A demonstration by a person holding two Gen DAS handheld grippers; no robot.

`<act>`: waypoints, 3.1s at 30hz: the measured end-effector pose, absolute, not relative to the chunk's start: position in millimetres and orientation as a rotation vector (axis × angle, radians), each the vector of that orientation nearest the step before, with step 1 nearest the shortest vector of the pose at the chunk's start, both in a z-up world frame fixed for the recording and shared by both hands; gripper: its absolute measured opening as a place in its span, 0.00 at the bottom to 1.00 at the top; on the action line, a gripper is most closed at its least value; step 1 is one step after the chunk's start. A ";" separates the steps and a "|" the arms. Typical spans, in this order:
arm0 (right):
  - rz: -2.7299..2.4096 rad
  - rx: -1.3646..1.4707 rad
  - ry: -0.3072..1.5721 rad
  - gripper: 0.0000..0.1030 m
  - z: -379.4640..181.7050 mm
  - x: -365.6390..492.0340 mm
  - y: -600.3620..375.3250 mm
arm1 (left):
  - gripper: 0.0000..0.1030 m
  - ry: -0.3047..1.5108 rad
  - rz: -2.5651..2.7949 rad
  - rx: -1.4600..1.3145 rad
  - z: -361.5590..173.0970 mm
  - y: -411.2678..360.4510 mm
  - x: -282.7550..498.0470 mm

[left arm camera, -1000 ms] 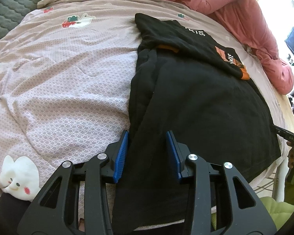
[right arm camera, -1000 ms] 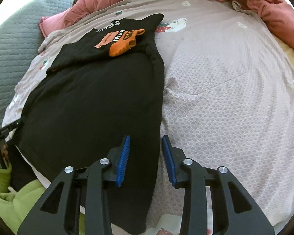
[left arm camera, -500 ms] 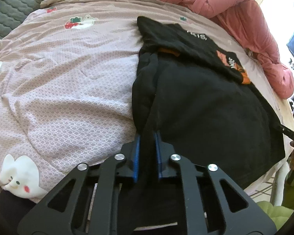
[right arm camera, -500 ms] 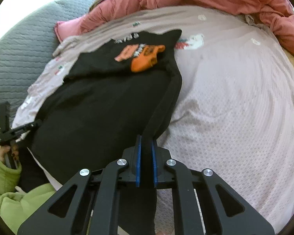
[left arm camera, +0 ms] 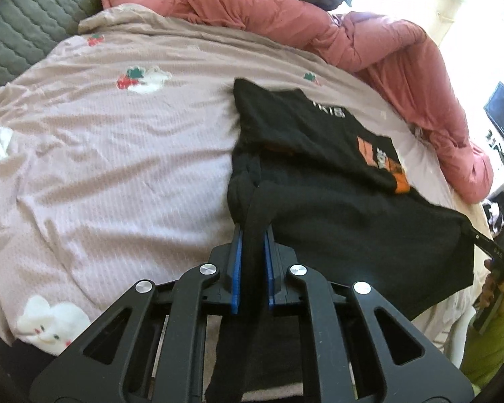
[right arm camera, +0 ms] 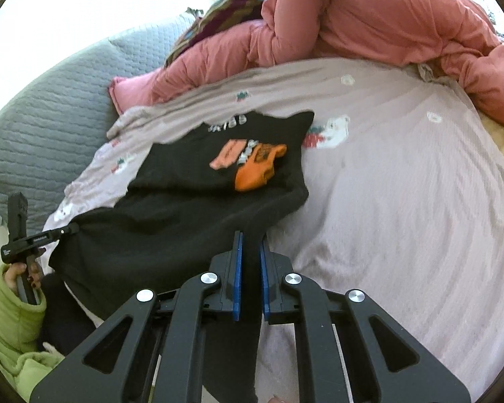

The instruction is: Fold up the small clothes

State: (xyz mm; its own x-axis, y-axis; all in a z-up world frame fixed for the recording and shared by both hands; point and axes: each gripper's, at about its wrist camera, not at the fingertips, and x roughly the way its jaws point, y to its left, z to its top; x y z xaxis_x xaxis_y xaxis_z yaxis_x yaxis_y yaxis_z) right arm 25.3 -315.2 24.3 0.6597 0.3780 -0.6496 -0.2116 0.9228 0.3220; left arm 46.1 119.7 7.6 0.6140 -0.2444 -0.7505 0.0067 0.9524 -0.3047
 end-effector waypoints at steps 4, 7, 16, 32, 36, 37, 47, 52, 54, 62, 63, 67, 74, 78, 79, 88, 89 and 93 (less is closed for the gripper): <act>0.331 0.225 0.741 0.08 34.9 41.2 -315.4 | 0.05 0.877 -0.146 -0.302 23.0 120.0 63.2; 0.322 0.232 0.714 0.08 42.4 54.4 -317.0 | 0.05 0.868 -0.140 -0.301 30.3 118.0 78.1; 0.256 0.237 0.703 0.08 44.1 98.5 -322.8 | 0.05 0.870 -0.121 -0.327 33.8 115.9 136.9; 0.182 0.217 0.781 0.48 4.5 121.2 -319.9 | 0.47 0.897 -0.149 -0.370 3.0 107.8 164.7; 0.193 0.226 0.799 0.55 3.2 107.0 -323.8 | 0.50 0.883 -0.143 -0.394 4.3 114.7 147.3; 0.198 0.227 0.802 0.56 2.9 102.6 -324.5 | 0.50 0.878 -0.139 -0.395 5.0 116.2 143.0; 0.251 0.229 0.864 0.54 -7.7 64.5 -319.8 | 0.51 0.898 -0.156 -0.422 -4.4 111.8 98.6; 0.260 0.246 0.890 0.46 -16.4 66.5 -318.1 | 0.50 0.929 -0.130 -0.425 -16.1 111.5 97.9; 0.260 0.252 0.903 0.42 -21.5 69.2 -318.0 | 0.50 0.940 -0.118 -0.414 -20.7 109.3 99.2; 0.297 0.247 0.923 0.11 -28.8 76.3 -309.4 | 0.01 0.972 -0.106 -0.373 -27.3 98.6 105.8; 0.302 0.249 0.916 0.11 -26.7 76.9 -308.8 | 0.02 0.971 -0.104 -0.373 -26.7 99.2 106.6; 0.330 0.253 0.857 0.11 -8.1 78.6 -309.0 | 0.01 0.952 -0.125 -0.388 -17.2 100.4 110.0; 0.346 0.262 0.727 0.10 36.7 108.4 -313.6 | 0.01 0.893 -0.167 -0.445 10.0 101.7 135.2; 0.326 0.255 0.692 0.10 51.2 134.5 -316.6 | 0.01 0.863 -0.167 -0.484 24.1 107.1 158.3; 0.320 0.260 0.690 0.10 52.9 142.5 -318.1 | 0.01 0.860 -0.163 -0.485 25.9 108.4 162.7; 0.249 0.318 0.732 0.10 45.1 215.2 -330.3 | 0.01 0.879 -0.119 -0.543 21.0 121.2 223.9; 0.237 0.317 0.748 0.10 39.3 224.3 -330.0 | 0.01 0.886 -0.111 -0.544 16.8 121.2 230.6; 0.207 0.313 0.788 0.10 21.6 241.0 -328.3 | 0.01 0.903 -0.098 -0.552 0.5 121.8 248.3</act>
